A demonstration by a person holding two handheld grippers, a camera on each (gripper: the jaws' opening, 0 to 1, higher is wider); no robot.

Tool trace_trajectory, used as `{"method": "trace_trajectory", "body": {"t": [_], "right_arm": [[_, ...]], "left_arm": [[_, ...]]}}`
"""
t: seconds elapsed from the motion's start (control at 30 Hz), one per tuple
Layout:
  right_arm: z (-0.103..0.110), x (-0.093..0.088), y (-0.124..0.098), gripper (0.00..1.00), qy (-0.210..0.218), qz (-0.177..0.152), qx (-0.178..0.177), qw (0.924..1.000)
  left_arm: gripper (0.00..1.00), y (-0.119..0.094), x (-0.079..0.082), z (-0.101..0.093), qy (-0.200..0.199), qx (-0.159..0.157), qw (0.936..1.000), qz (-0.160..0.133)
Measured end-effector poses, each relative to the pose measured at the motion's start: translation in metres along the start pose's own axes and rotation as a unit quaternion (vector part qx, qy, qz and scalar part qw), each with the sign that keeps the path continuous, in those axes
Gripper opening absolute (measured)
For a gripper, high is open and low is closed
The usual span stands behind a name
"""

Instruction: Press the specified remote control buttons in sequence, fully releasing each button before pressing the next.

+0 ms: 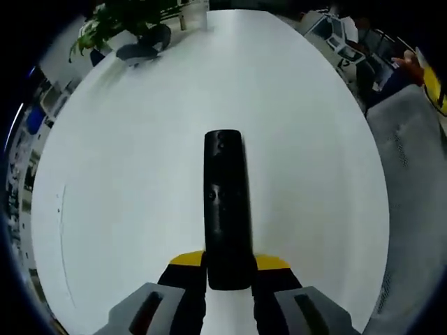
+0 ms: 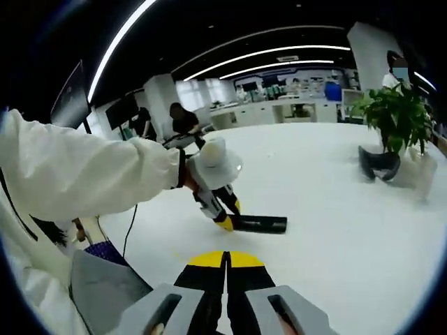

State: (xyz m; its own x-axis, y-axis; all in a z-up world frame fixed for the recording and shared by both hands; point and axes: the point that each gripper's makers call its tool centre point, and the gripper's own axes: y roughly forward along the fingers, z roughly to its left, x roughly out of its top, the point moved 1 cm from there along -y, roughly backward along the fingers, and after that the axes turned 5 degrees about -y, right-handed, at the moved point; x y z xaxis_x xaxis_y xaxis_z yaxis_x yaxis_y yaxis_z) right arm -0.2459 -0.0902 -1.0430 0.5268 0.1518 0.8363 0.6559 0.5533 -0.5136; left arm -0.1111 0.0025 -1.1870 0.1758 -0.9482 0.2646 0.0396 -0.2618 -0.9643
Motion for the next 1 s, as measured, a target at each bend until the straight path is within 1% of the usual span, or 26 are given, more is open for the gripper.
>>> {"method": "trace_trajectory", "body": {"t": [0.13, 0.3, 0.4, 0.47, 0.57, 0.67, 0.8, 0.87, 0.93, 1.0], "right_arm": [[-0.007, -0.005, 0.003, 0.00, -0.005, 0.010, -0.007, 0.9999], [-0.017, -0.015, 0.011, 0.00, -0.010, 0.031, -0.011, 0.9994], [-0.026, -0.015, 0.015, 0.00, -0.011, 0.034, -0.025, 0.9990], [-0.029, -0.014, 0.017, 0.00, -0.014, 0.031, -0.025, 0.9991], [-0.032, -0.015, 0.025, 0.00, -0.015, 0.037, -0.021, 0.9990], [-0.037, -0.023, 0.034, 0.00, -0.019, 0.062, -0.017, 0.9978], [-0.044, -0.032, 0.045, 0.00, -0.024, 0.081, -0.020, 0.9962], [-0.046, -0.036, 0.048, 0.00, -0.027, 0.089, -0.019, 0.9955], [-0.048, -0.044, 0.052, 0.00, -0.020, 0.107, -0.013, 0.9940], [-0.049, -0.053, 0.054, 0.00, -0.006, 0.128, -0.010, 0.9917]], "left_arm": [[0.22, 0.000, -0.002, -0.013, -0.001, -0.001, 1.0000, -0.001], [0.22, -0.001, -0.004, -0.034, 0.008, -0.004, 0.9999, 0.006], [0.22, -0.002, -0.006, -0.044, 0.009, -0.004, 0.9999, 0.007], [0.22, -0.002, -0.007, -0.052, 0.008, -0.004, 1.0000, 0.002], [0.22, -0.002, -0.008, -0.064, 0.014, -0.006, 0.9999, 0.003], [0.22, -0.003, -0.009, -0.077, 0.014, -0.007, 0.9998, 0.008], [0.22, -0.003, -0.011, -0.090, 0.016, -0.010, 0.9998, 0.009], [0.22, -0.003, -0.012, -0.097, 0.013, -0.011, 0.9998, 0.007], [0.22, -0.003, -0.013, -0.104, 0.016, -0.011, 0.9998, -0.001], [0.22, -0.003, -0.013, -0.110, 0.008, -0.011, 0.9999, -0.009]]}}
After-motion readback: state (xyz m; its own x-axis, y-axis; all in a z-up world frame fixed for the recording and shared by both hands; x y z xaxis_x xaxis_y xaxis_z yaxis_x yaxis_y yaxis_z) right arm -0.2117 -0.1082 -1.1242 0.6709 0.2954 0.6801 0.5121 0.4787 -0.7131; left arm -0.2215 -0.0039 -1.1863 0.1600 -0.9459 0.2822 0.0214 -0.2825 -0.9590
